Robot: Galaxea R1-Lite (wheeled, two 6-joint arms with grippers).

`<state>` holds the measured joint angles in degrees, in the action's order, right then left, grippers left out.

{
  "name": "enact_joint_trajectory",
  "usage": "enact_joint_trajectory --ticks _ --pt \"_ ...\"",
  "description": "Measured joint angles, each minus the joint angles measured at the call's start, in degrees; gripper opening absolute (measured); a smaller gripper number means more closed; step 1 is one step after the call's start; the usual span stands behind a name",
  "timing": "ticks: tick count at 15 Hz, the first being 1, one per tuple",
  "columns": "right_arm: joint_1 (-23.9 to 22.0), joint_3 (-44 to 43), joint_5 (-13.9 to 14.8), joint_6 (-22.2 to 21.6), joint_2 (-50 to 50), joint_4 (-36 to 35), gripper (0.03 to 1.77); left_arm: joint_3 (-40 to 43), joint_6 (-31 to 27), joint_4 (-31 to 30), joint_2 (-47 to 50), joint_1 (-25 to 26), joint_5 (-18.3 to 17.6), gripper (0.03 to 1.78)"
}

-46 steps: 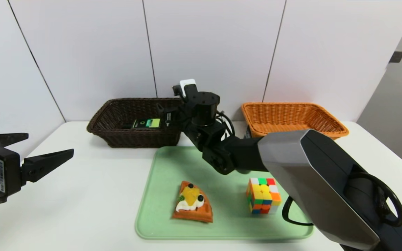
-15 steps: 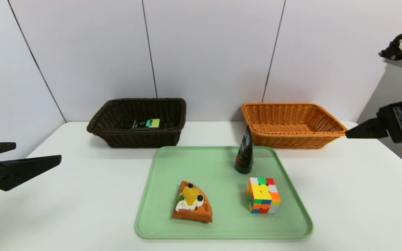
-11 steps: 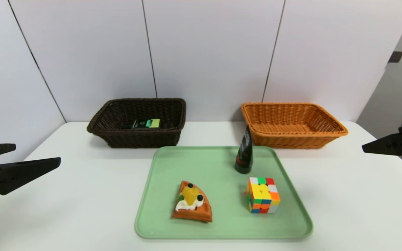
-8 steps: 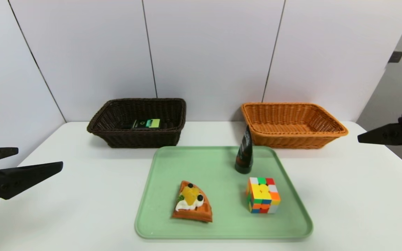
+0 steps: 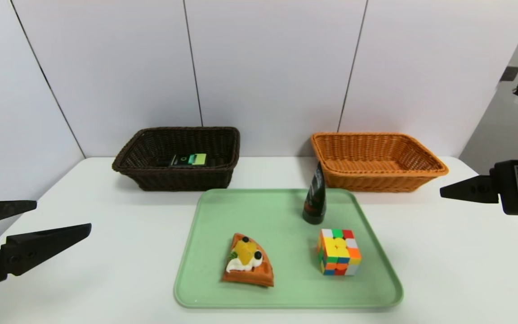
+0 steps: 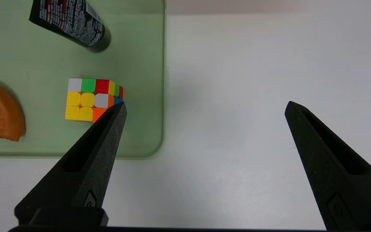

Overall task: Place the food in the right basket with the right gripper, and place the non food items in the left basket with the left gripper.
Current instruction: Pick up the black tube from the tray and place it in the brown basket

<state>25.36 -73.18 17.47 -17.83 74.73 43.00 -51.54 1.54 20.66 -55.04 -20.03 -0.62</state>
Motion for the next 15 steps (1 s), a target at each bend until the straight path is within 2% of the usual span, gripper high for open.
enact_joint_trajectory --ticks 4,10,12,15 --pt "0.02 0.22 0.02 0.01 -0.26 0.02 1.69 -1.97 0.00 -0.51 -3.36 -5.00 1.22 1.69" --pt "0.07 0.35 0.02 0.17 -0.43 -0.09 1.69 -5.01 1.10 -0.35 -6.80 -7.14 1.35 1.69" --pt "0.41 0.35 0.00 0.06 -0.41 -0.04 1.70 -7.58 5.71 1.83 -8.02 -9.00 1.66 1.69" --pt "0.77 0.59 -0.09 0.00 -0.28 0.02 1.70 -15.26 15.19 9.07 -10.61 -12.68 1.88 1.69"
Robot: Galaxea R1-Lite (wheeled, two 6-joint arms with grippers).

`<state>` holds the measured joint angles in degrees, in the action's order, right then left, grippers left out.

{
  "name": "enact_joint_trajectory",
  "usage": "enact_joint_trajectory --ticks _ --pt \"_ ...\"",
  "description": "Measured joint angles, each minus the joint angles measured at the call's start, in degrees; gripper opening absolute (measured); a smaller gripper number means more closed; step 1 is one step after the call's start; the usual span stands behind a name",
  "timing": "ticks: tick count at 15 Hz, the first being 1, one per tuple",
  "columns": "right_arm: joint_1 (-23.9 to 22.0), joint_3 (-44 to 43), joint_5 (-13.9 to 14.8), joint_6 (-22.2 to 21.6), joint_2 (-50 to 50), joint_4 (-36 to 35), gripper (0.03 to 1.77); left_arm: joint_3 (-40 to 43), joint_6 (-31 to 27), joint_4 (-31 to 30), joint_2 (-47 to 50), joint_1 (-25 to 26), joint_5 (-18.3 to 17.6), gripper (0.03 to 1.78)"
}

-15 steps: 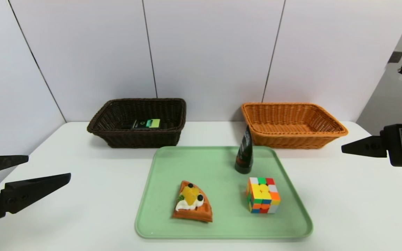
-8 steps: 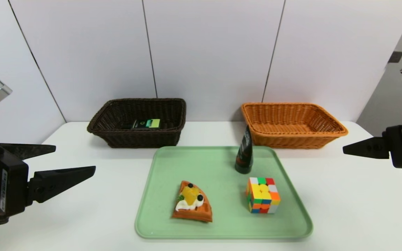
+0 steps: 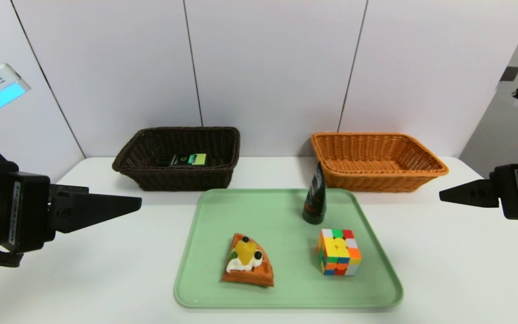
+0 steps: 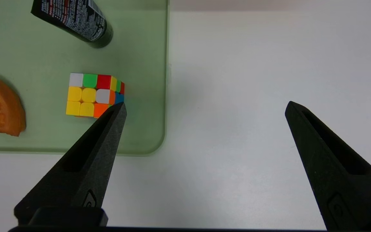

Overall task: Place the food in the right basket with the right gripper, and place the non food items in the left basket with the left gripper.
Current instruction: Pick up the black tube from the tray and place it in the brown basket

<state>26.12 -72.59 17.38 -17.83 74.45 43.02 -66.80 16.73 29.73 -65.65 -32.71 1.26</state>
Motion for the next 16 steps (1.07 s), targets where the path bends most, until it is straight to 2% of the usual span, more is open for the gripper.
enact_joint_trajectory --ticks 1,3,7,9,13,16 --pt "0.11 0.11 0.00 0.01 0.07 -0.02 1.70 -2.66 2.89 1.94 -1.52 -1.44 0.06 1.69" --pt "0.35 0.30 0.04 0.06 0.27 -0.06 1.70 -5.44 5.05 2.77 -4.55 -4.56 1.13 1.69" --pt "0.46 0.35 0.11 0.12 0.39 -0.11 1.70 -8.52 5.21 0.63 -12.39 -13.65 9.87 1.69" --pt "0.46 0.35 0.17 0.15 0.38 -0.11 1.70 -11.75 5.24 -0.39 -17.29 -17.53 13.00 1.69" --pt "0.41 0.38 0.20 0.11 0.17 -0.11 1.70 -19.91 7.85 -0.72 -26.60 -21.24 14.42 1.69" --pt "0.02 0.41 0.39 0.06 0.11 -0.11 1.70 -21.11 12.65 -0.82 -31.67 -24.60 15.74 1.69"
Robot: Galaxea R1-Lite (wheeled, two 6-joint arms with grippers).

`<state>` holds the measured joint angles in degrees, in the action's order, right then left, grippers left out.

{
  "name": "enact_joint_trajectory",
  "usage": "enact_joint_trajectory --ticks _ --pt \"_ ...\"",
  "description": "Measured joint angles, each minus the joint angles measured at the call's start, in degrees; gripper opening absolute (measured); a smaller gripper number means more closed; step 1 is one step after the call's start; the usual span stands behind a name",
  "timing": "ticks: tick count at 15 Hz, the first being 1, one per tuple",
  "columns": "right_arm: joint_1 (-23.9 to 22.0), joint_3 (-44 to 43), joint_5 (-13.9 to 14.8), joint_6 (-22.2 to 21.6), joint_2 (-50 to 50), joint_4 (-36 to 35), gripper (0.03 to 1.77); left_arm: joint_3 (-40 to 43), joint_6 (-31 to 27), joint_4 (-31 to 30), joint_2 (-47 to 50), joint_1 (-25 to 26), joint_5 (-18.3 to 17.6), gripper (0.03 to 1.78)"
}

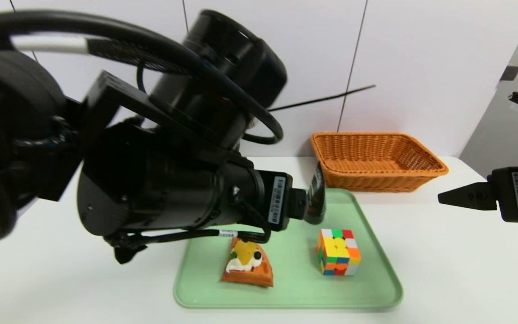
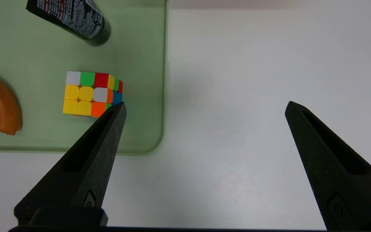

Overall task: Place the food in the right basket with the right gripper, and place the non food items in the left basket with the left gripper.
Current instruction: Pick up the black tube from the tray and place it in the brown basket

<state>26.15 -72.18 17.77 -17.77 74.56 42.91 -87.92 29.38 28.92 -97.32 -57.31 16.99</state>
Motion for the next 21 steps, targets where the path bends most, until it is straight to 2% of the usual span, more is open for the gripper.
enact_joint_trajectory --ticks 1,3,5,7,9,12,15,21 --pt "-0.20 -0.01 0.02 -0.06 -0.02 0.00 1.70 0.00 0.33 -0.01 -1.33 -0.79 1.46 1.69" --pt "-0.38 -0.04 0.00 -0.20 -0.09 0.00 1.70 0.02 0.50 -1.79 -4.41 -3.05 6.84 1.69" --pt "-0.63 -0.01 0.02 -0.17 -0.11 -0.02 1.70 0.02 0.33 -6.44 -7.51 -4.77 11.39 1.69" --pt "-1.05 0.00 0.05 -0.11 -0.22 0.00 1.70 -0.09 0.00 -11.80 -10.65 -5.45 14.40 1.69" --pt "-1.97 -0.01 -0.06 -0.02 -0.28 -0.02 1.70 -0.09 -0.06 -15.12 -12.67 -6.50 15.08 1.69" --pt "-2.84 -0.06 -0.11 0.02 -0.33 -0.09 1.70 0.07 -0.02 -16.32 -15.08 -7.08 17.41 1.69" --pt "-2.95 -0.06 -0.13 0.05 -0.22 -0.63 1.70 -0.26 -0.33 -21.64 -17.20 -8.02 17.48 1.69" --pt "-3.13 0.00 -0.11 -0.02 -0.11 -0.66 1.70 -3.10 0.06 -22.80 -21.02 -7.98 17.52 1.69"
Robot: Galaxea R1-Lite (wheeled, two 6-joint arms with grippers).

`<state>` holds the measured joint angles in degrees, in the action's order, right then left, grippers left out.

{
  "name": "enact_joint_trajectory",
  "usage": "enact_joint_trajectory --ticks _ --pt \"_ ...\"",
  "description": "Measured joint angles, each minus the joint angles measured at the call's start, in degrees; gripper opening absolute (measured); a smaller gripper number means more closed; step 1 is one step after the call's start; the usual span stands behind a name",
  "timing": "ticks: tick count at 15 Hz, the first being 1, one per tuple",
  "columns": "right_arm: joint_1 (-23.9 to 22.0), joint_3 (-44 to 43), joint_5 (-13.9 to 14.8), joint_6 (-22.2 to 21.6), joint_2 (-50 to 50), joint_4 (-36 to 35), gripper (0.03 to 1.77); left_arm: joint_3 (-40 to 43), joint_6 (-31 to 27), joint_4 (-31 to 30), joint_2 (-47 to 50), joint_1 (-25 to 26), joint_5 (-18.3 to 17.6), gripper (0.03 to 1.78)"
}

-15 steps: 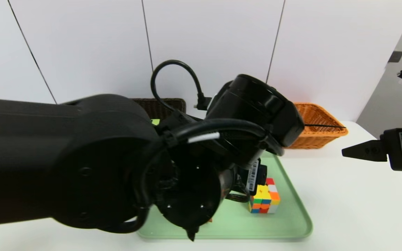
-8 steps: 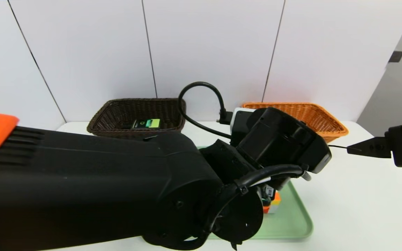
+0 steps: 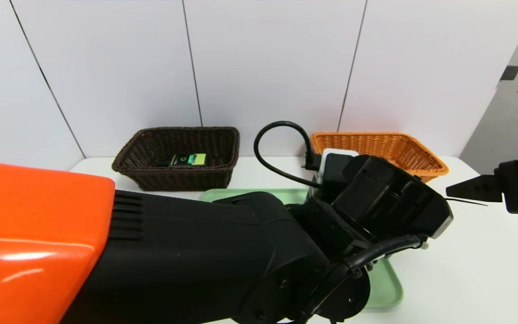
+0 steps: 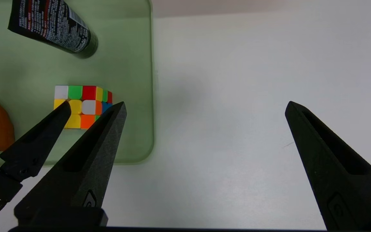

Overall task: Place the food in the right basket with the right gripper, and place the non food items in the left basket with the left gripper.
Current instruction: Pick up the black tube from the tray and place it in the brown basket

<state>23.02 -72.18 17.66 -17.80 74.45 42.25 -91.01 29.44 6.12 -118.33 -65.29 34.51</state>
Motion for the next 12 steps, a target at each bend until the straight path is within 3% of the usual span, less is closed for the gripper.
enact_joint_trajectory --ticks 12 --pt "-1.08 0.72 -0.06 0.05 -0.17 -0.20 1.70 -7.44 0.05 -0.09 -7.61 3.56 1.23 1.69"
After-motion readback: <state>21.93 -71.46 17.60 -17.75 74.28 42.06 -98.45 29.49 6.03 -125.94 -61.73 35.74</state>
